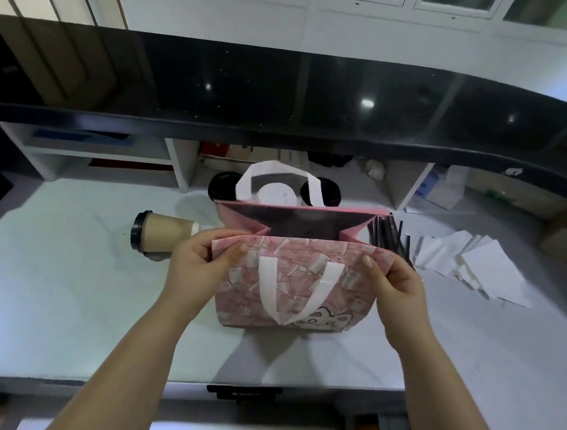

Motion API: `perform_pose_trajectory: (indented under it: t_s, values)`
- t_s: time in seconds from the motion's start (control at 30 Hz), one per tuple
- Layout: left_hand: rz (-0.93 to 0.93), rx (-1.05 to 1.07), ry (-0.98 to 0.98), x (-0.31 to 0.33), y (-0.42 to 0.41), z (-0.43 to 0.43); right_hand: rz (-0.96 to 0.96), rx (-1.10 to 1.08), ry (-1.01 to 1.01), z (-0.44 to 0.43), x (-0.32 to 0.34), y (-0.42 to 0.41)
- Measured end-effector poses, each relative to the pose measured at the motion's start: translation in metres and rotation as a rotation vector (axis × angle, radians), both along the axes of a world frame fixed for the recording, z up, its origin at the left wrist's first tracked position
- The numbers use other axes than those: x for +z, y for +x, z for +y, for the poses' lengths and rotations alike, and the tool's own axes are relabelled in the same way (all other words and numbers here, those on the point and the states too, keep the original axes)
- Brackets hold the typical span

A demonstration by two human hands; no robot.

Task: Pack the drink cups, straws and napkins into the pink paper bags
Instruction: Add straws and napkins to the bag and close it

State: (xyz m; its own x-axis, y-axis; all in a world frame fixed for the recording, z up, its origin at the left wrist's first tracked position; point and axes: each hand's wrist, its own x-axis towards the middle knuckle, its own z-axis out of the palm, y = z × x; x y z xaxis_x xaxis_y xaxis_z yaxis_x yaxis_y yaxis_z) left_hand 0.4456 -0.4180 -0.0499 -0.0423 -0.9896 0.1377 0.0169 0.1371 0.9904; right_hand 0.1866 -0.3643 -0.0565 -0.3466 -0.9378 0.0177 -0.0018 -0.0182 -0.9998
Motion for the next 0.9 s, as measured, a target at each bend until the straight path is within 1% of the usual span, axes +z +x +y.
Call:
perform_pose_trajectory:
  t_s: [0.1, 0.13, 0.2, 0.23, 0.33, 0.4, 0.43, 0.5, 0.67, 0.77, 0.83, 0.9]
  values:
    - [0.064, 0.029, 0.003, -0.002, 0.003, -0.002, 0.07, -0.031, -0.04, -0.007, -0.004, -0.001]
    - [0.034, 0.055, -0.035, -0.004, 0.003, -0.005, 0.089, -0.017, -0.063, -0.011, -0.003, -0.003]
    - [-0.096, 0.127, -0.12, -0.006, 0.006, -0.014, 0.118, 0.036, -0.092, -0.022, 0.002, -0.008]
    - [-0.135, 0.121, -0.124, -0.005, 0.008, -0.02, 0.107, 0.087, -0.095, -0.028, 0.005, -0.012]
    - [-0.177, -0.039, -0.026, 0.003, 0.013, -0.036, -0.009, 0.269, -0.046, -0.049, 0.011, -0.026]
    - [-0.181, -0.084, 0.025, 0.007, 0.015, -0.045, -0.032, 0.327, -0.01, -0.06, 0.013, -0.032]
    - [-0.164, -0.068, 0.037, 0.011, 0.014, -0.047, -0.039, 0.332, -0.008, -0.064, 0.014, -0.035]
    - [-0.104, 0.004, 0.044, 0.017, 0.005, -0.044, -0.053, 0.298, -0.03, -0.067, 0.013, -0.036]
    - [0.053, 0.206, 0.019, 0.005, -0.008, -0.036, -0.155, 0.117, -0.131, -0.064, 0.002, -0.03]
    - [0.029, 0.289, -0.011, -0.004, -0.008, -0.034, -0.173, 0.049, -0.186, -0.064, 0.002, -0.026]
    - [0.064, 0.298, -0.058, -0.002, -0.011, -0.03, -0.117, -0.005, -0.196, -0.063, 0.0, -0.023]
    - [0.076, 0.281, -0.137, 0.001, -0.013, -0.027, 0.042, -0.022, -0.21, -0.061, -0.001, -0.019]
